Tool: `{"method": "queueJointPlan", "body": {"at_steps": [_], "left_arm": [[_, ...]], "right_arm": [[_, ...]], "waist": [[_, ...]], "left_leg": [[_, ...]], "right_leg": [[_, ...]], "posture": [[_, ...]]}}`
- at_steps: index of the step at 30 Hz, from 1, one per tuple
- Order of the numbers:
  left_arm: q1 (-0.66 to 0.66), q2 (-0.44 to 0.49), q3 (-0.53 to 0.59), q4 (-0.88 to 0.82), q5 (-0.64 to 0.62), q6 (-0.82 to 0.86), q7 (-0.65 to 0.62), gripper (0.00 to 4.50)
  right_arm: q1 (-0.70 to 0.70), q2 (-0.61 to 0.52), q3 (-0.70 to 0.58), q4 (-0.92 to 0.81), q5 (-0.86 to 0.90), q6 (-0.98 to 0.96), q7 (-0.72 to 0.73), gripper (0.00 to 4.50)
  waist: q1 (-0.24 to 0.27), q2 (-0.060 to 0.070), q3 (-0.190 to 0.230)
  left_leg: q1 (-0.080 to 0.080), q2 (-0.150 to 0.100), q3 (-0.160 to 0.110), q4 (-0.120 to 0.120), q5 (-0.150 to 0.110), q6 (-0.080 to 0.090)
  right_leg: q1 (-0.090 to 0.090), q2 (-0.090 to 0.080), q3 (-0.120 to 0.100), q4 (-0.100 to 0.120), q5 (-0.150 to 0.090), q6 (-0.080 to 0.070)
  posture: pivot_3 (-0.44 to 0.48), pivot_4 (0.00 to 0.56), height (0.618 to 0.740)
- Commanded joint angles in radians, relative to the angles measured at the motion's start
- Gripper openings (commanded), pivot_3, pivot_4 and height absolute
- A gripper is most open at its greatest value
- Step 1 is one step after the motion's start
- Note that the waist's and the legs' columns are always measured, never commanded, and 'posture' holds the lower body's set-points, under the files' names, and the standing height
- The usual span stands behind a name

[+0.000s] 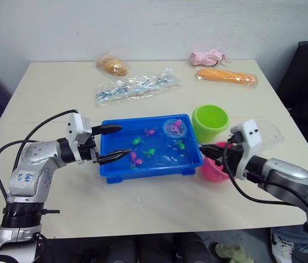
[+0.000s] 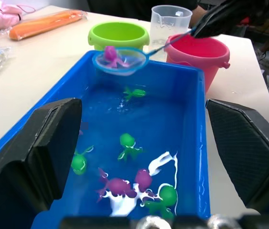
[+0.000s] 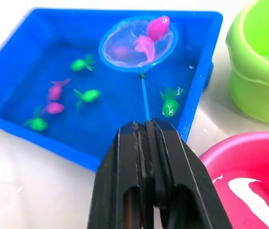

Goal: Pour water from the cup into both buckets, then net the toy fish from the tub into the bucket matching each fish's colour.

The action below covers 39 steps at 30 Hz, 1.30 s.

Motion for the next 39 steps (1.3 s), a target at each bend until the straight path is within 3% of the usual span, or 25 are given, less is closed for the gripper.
{"method": "queueJointPlan", "body": {"at_steps": [1, 5, 9, 13, 19, 28, 39], "left_arm": [[-0.014, -0.011, -0.012, -0.054, -0.036, 0.012, -0.015, 4.47], [-0.041, -0.03, -0.032, -0.048, -0.043, 0.025, -0.029, 4.47], [-0.097, -0.089, -0.097, -0.033, -0.048, 0.031, -0.051, 4.47], [-0.13, -0.136, -0.137, -0.021, -0.041, 0.028, -0.065, 4.47], [-0.142, -0.158, -0.156, -0.016, -0.033, 0.026, -0.074, 4.47], [-0.125, -0.155, -0.158, -0.04, -0.032, 0.033, -0.064, 4.47], [-0.102, -0.15, -0.151, -0.073, -0.038, 0.051, -0.045, 4.47]], "right_arm": [[0.07, -0.031, -0.15, -0.08, 0.055, -0.06, 0.046, 0.0], [0.222, -0.044, -0.327, -0.156, 0.12, -0.126, 0.099, 0.0], [0.491, -0.022, -0.53, -0.251, -0.001, -0.201, 0.26, 0.0], [0.67, 0.065, -0.584, -0.266, -0.135, -0.315, 0.374, 0.0], [0.841, 0.169, -0.558, -0.202, -0.375, -0.493, 0.515, 0.0], [0.901, 0.231, -0.422, 0.008, -0.808, -0.908, 0.672, 0.0], [0.831, 0.231, -0.39, 0.181, -1.2, -1.412, 0.605, 0.0]], "waist": [[0.007, 0.0, 0.0], [0.019, 0.0, 0.0], [0.031, 0.0, 0.0], [0.025, 0.0, 0.0], [0.016, 0.001, 0.0], [0.02, 0.001, -0.001], [0.017, 0.002, -0.001]], "left_leg": [[0.0, 0.0, 0.0, 0.0, 0.0, 0.0], [0.0, 0.0, 0.0, 0.0, 0.0, 0.0], [0.001, -0.001, -0.001, 0.0, 0.0, 0.0], [0.005, -0.006, -0.001, 0.0, 0.0, 0.001], [0.009, -0.004, -0.001, -0.001, -0.001, 0.001], [0.009, -0.007, -0.002, -0.001, -0.001, 0.001], [0.01, -0.007, -0.002, -0.001, -0.001, 0.001]], "right_leg": [[0.0, 0.0, 0.0, 0.0, 0.0, 0.0], [0.0, 0.0, 0.0, 0.0, 0.0, 0.0], [0.002, 0.001, 0.0, 0.0, 0.0, 0.0], [0.008, 0.002, 0.002, -0.004, 0.001, 0.002], [0.012, 0.002, 0.002, -0.006, 0.001, 0.002], [0.012, 0.002, 0.002, -0.006, 0.001, 0.002], [0.013, 0.002, 0.003, -0.006, 0.001, 0.002]], "posture": [[0.0, 0.15, 0.74], [0.0, 0.15, 0.74], [0.0, 0.15, 0.74], [0.0, 0.15, 0.74], [0.0, 0.15, 0.74], [0.0, 0.15, 0.74], [0.0, 0.15, 0.74]]}}
